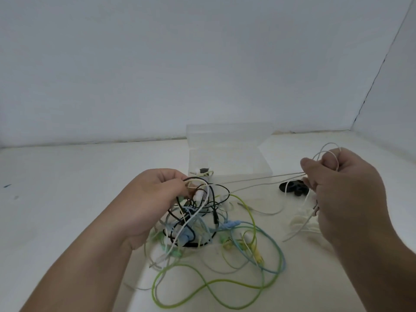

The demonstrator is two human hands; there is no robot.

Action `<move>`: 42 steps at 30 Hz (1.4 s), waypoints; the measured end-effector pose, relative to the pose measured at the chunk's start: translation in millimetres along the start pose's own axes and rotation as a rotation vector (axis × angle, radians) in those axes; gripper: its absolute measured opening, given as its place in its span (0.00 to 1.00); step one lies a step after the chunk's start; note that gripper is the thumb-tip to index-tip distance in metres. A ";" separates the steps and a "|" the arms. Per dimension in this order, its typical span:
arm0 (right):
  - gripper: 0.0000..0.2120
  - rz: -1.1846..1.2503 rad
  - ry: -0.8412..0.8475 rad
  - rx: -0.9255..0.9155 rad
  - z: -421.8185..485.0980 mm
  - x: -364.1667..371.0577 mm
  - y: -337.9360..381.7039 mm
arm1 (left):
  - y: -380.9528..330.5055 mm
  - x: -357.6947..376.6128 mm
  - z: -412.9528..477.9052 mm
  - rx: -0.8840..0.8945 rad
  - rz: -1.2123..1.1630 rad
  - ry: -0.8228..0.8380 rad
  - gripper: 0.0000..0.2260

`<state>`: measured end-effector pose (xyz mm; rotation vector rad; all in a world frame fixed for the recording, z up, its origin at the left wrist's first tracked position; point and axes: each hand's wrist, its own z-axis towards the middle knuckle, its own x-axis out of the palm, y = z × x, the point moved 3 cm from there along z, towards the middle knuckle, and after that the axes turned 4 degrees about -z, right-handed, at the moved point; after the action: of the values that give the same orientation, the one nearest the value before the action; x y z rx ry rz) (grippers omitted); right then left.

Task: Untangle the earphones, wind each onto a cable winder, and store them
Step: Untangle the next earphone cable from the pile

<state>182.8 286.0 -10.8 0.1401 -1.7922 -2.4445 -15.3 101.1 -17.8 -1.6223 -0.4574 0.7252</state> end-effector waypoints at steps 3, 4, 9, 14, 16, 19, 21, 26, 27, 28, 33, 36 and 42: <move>0.23 0.012 -0.009 0.022 1.1 -0.3 -2.3 | 2.5 -0.5 2.9 -0.006 -0.008 -0.051 0.05; 0.23 0.013 -0.003 0.026 1.0 0.0 -2.7 | 3.1 0.1 3.5 -0.012 -0.035 -0.044 0.04; 0.23 0.023 0.008 0.032 0.9 0.5 -3.1 | 4.1 -0.8 3.5 0.010 -0.079 0.067 0.23; 0.23 0.048 0.014 0.042 3.1 0.2 -4.6 | 4.9 -1.7 4.5 0.100 -0.043 -0.012 0.13; 0.22 0.041 0.027 0.043 3.2 0.5 -5.5 | 4.3 -0.3 4.2 0.123 -0.021 -0.042 0.14; 0.22 0.006 0.053 0.018 1.8 2.2 -6.6 | 2.5 4.7 2.2 0.107 -0.089 -0.030 0.14; 0.23 -0.006 0.052 0.016 1.9 2.7 -6.7 | 1.5 6.7 1.5 0.085 -0.163 -0.013 0.12; 0.22 -0.019 0.043 0.039 4.4 1.6 -9.2 | 1.4 7.3 1.5 -0.007 -0.365 0.014 0.04; 0.21 -0.026 0.049 0.044 4.5 1.5 -10.0 | 1.9 6.6 2.0 -0.031 -0.399 0.015 0.05; 0.20 -0.036 0.056 0.048 4.4 1.6 -10.6 | 2.6 6.1 3.2 -0.053 -0.436 0.016 0.05; 0.19 -0.051 0.064 0.067 3.9 2.5 -11.0 | 3.0 5.7 3.3 -0.094 -0.625 0.012 0.08; 0.21 -0.062 0.062 0.083 4.7 3.1 -13.1 | 1.6 8.7 2.5 -0.077 -0.629 0.039 0.08; 0.17 -0.081 0.077 0.102 5.5 4.0 -15.6 | 2.5 7.4 4.7 -0.121 -0.712 0.095 0.14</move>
<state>177.6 295.3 -24.1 0.3167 -1.9142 -2.3648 -13.3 109.0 -22.1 -1.4514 -0.9558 0.0848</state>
